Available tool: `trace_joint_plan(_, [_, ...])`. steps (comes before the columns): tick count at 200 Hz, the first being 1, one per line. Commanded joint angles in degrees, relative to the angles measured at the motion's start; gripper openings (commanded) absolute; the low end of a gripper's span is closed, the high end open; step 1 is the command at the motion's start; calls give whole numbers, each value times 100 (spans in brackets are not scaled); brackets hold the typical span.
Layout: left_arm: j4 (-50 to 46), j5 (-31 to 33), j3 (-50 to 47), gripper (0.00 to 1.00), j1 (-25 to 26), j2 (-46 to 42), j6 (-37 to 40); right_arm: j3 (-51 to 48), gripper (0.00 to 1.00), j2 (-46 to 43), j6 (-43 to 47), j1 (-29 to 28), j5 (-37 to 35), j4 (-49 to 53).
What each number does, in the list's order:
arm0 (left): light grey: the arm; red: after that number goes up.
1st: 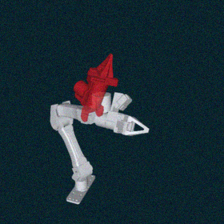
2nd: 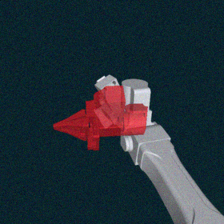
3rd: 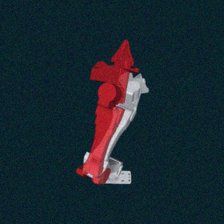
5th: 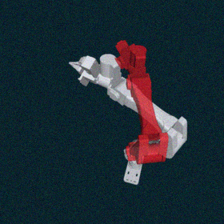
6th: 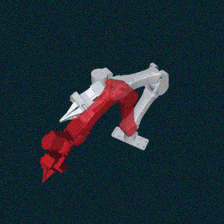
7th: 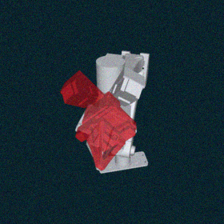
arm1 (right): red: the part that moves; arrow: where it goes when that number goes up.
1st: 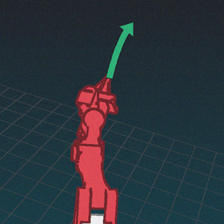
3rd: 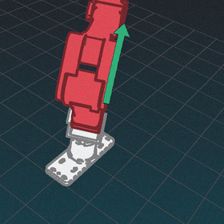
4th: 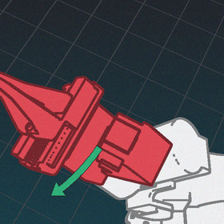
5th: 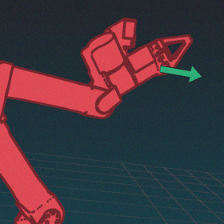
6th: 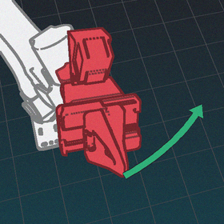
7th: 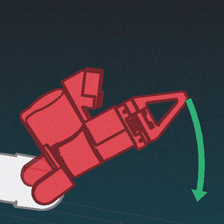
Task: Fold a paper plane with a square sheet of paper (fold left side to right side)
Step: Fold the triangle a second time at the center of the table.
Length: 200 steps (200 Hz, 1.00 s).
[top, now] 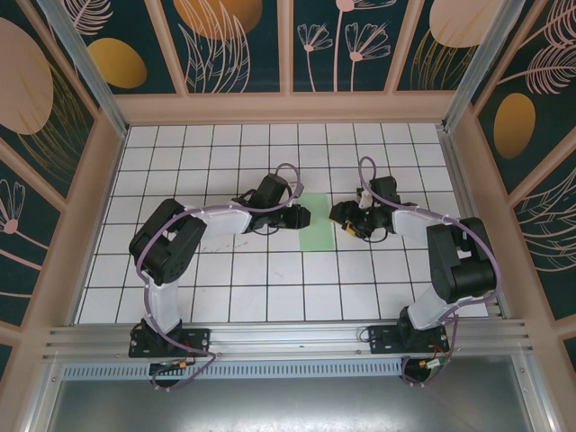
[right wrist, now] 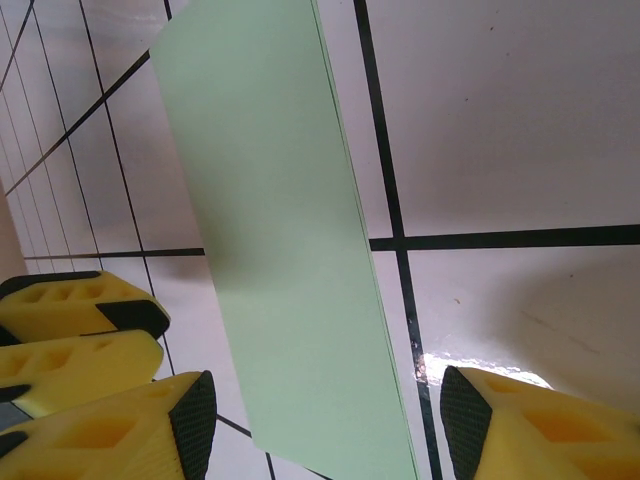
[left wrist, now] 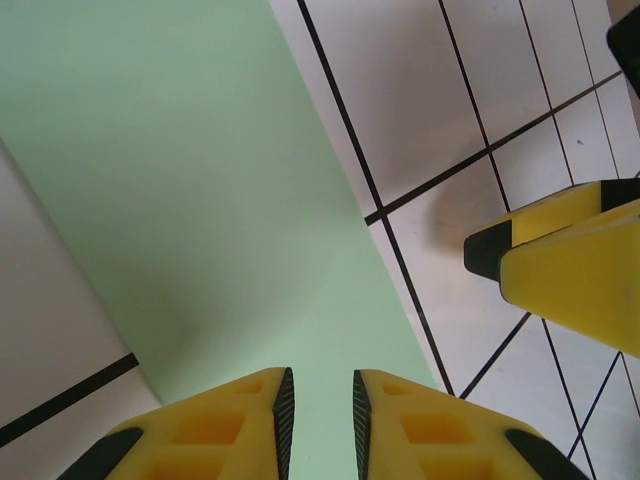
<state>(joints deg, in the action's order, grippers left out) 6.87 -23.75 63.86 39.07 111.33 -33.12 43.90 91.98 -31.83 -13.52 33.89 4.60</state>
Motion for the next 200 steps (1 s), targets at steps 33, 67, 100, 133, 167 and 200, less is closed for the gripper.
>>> trace_joint_plan(33, [-162,101,24,27,7,400,8,152,64,7,94,-83,-27,208])
trace_joint_plan(67, [-232,136,-9,27,9,530,41,143,63,17,124,-124,-47,298])
trace_joint_plan(100, [-501,504,4,27,2,477,217,145,63,-3,159,-239,-34,515])
trace_joint_plan(133, [-491,489,39,27,-1,520,236,134,60,45,115,-352,52,595])
trace_joint_plan(167, [-435,459,48,27,6,542,216,153,60,131,57,-488,23,608])
trace_joint_plan(200, [-390,427,31,27,-1,537,191,221,60,263,46,-620,-119,703])
